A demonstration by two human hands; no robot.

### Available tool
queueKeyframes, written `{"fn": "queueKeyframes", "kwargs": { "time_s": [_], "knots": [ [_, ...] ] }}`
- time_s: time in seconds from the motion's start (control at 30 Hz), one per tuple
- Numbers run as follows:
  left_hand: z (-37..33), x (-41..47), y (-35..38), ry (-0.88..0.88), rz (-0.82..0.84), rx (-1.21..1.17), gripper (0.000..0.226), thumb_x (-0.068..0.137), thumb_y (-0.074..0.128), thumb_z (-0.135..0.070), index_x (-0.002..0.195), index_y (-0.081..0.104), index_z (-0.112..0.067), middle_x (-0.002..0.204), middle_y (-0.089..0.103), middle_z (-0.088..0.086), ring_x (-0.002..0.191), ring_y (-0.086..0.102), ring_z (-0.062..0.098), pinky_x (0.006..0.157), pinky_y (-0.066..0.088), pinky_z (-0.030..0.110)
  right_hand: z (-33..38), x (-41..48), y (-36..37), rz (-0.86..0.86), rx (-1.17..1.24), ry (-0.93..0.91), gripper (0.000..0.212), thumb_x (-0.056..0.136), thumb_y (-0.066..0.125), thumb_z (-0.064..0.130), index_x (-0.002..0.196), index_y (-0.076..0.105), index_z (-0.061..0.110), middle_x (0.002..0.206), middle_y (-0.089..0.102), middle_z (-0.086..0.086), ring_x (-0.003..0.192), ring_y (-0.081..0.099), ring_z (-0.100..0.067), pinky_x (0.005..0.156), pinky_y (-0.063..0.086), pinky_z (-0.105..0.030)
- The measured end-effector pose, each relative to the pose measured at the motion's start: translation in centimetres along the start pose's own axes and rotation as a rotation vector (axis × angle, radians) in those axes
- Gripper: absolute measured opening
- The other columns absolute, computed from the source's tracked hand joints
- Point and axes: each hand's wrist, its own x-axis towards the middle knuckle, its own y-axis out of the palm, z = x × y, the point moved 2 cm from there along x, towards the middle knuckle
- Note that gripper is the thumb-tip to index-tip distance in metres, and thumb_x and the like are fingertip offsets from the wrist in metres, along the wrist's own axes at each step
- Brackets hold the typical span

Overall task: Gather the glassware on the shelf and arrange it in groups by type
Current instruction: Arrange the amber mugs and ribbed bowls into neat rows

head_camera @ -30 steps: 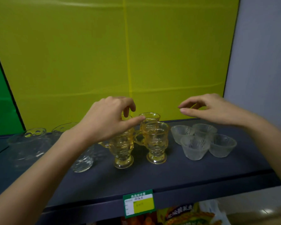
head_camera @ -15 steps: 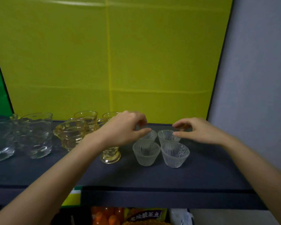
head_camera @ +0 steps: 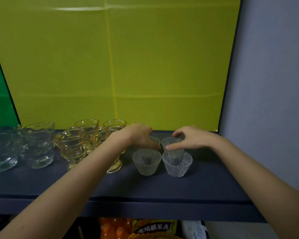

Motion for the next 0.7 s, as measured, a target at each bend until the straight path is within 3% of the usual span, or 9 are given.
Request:
{"fn": "queueKeyframes", "kwargs": {
  "time_s": [0.07, 0.23, 0.33, 0.43, 0.6, 0.7],
  "knots": [
    [0.0, 0.6, 0.0, -0.014, 0.083, -0.004, 0.073, 0.078, 0.054, -0.060, 0.125, 0.050, -0.004, 0.127, 0.056, 0.016, 0.114, 0.053, 0.031, 0.093, 0.044, 0.036, 0.2, 0.5, 0.0, 0.040, -0.012, 0.020, 0.083, 0.070, 0.062, 0.064, 0.135, 0.045, 0.015, 0.141, 0.049, -0.002, 0.125, 0.050, -0.021, 0.105, 0.039, -0.035],
    [0.0, 1.7, 0.1, -0.047, 0.136, -0.029, 0.074, 0.073, 0.059, -0.060, 0.120, 0.054, -0.003, 0.118, 0.061, 0.015, 0.102, 0.060, 0.032, 0.084, 0.051, 0.039, 0.4, 1.2, 0.0, 0.058, 0.012, 0.059, 0.084, 0.068, 0.067, 0.060, 0.134, 0.047, 0.013, 0.134, 0.054, -0.003, 0.100, 0.065, -0.024, 0.088, 0.054, -0.039],
    [-0.2, 1.8, 0.0, -0.063, 0.169, -0.122, 0.064, 0.075, 0.062, -0.053, 0.112, 0.056, -0.002, 0.101, 0.058, 0.013, 0.083, 0.064, 0.030, 0.062, 0.053, 0.034, 0.2, 1.3, 0.4, -0.016, -0.009, 0.066, 0.081, 0.066, 0.068, 0.059, 0.130, 0.051, 0.012, 0.131, 0.057, -0.006, 0.107, 0.061, -0.023, 0.095, 0.049, -0.039],
    [0.0, 1.8, -0.7, -0.058, 0.104, -0.143, 0.059, 0.075, 0.062, -0.051, 0.106, 0.059, -0.001, 0.099, 0.062, 0.015, 0.083, 0.066, 0.031, 0.057, 0.050, 0.031, -0.3, 1.1, 0.3, -0.131, -0.009, 0.072, 0.078, 0.067, 0.065, 0.058, 0.128, 0.054, 0.011, 0.131, 0.058, -0.008, 0.113, 0.057, -0.024, 0.097, 0.047, -0.037],
    [0.8, 0.2, -3.3, -0.023, -0.214, -0.143, 0.066, 0.069, 0.065, -0.057, 0.115, 0.058, -0.011, 0.112, 0.064, 0.012, 0.101, 0.057, 0.030, 0.078, 0.042, 0.032, -0.4, -1.1, -2.3, -0.353, 0.027, 0.036, 0.069, 0.067, 0.063, 0.059, 0.122, 0.059, 0.017, 0.126, 0.062, -0.004, 0.110, 0.057, -0.022, 0.093, 0.045, -0.032],
    [0.8, -2.1, -4.3, 0.047, -0.241, -0.279, 0.065, 0.065, 0.069, -0.057, 0.114, 0.058, -0.017, 0.110, 0.065, 0.005, 0.098, 0.057, 0.024, 0.083, 0.043, 0.031, 0.2, -3.4, -3.3, -0.390, 0.081, -0.004, 0.064, 0.067, 0.065, 0.057, 0.121, 0.060, 0.022, 0.121, 0.064, 0.003, 0.095, 0.054, -0.013, 0.087, 0.041, -0.028]
  ]
}}
